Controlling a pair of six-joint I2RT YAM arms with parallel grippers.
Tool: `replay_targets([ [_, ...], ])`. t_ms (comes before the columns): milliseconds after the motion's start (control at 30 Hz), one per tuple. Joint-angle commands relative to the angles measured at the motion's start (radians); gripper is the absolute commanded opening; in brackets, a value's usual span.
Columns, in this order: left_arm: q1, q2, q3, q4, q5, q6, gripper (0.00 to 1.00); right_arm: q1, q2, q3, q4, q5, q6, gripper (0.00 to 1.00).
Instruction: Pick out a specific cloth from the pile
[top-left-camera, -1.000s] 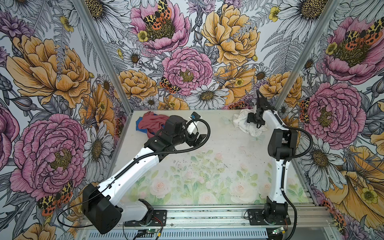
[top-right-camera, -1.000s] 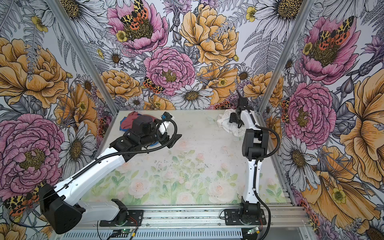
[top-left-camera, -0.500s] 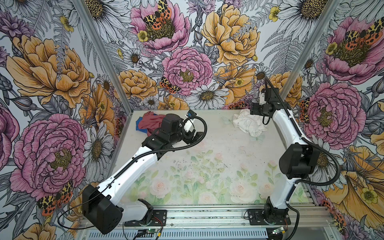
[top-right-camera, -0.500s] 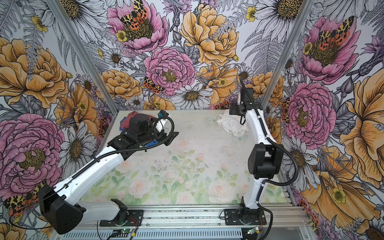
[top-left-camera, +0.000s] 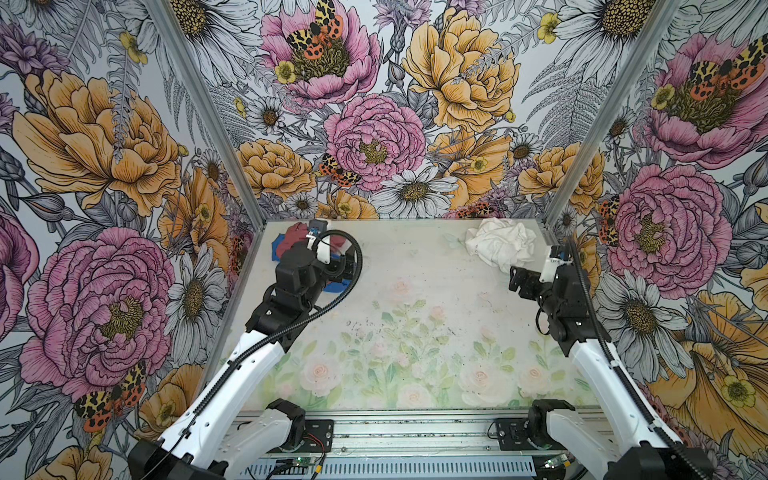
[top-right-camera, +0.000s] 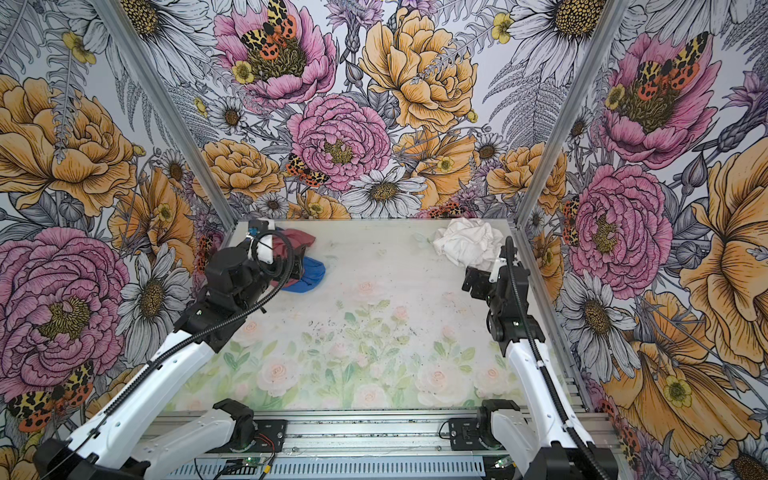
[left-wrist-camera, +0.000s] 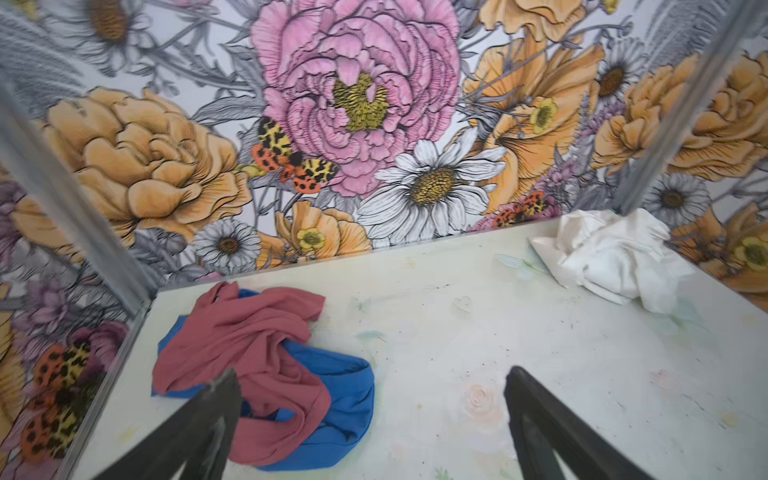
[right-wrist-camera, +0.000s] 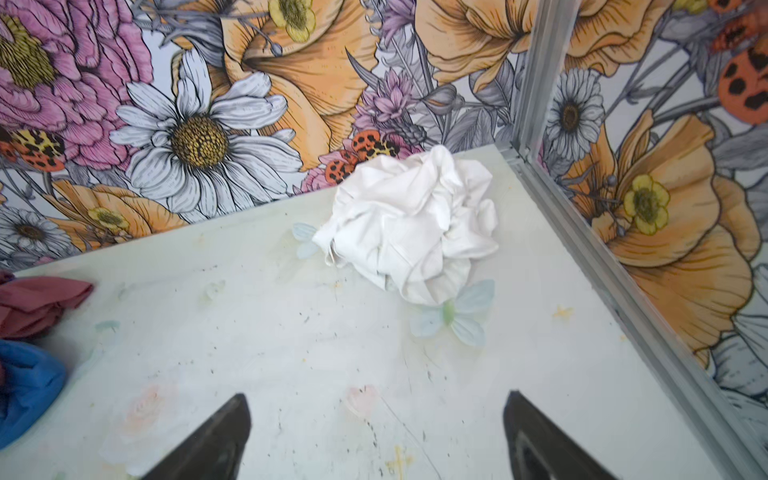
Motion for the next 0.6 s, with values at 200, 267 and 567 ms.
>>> replay_targets([
  [200, 0.273, 0.147, -0.569, 0.801, -0.019, -0.074, 0.99, 0.014, -0.191, -0.375, 0.424, 0.137, -0.094, 1.00],
  [267, 0.297, 0.300, -0.570, 0.948, 0.021, -0.056, 0.99, 0.011, -0.101, -0.413, 0.558, 0.180, -0.111, 0.99],
  [567, 0.354, 0.563, -0.541, 1.172, 0.012, -0.014, 0.99, 0.007, 0.553, -0.382, 1.284, 0.192, -0.179, 1.00],
])
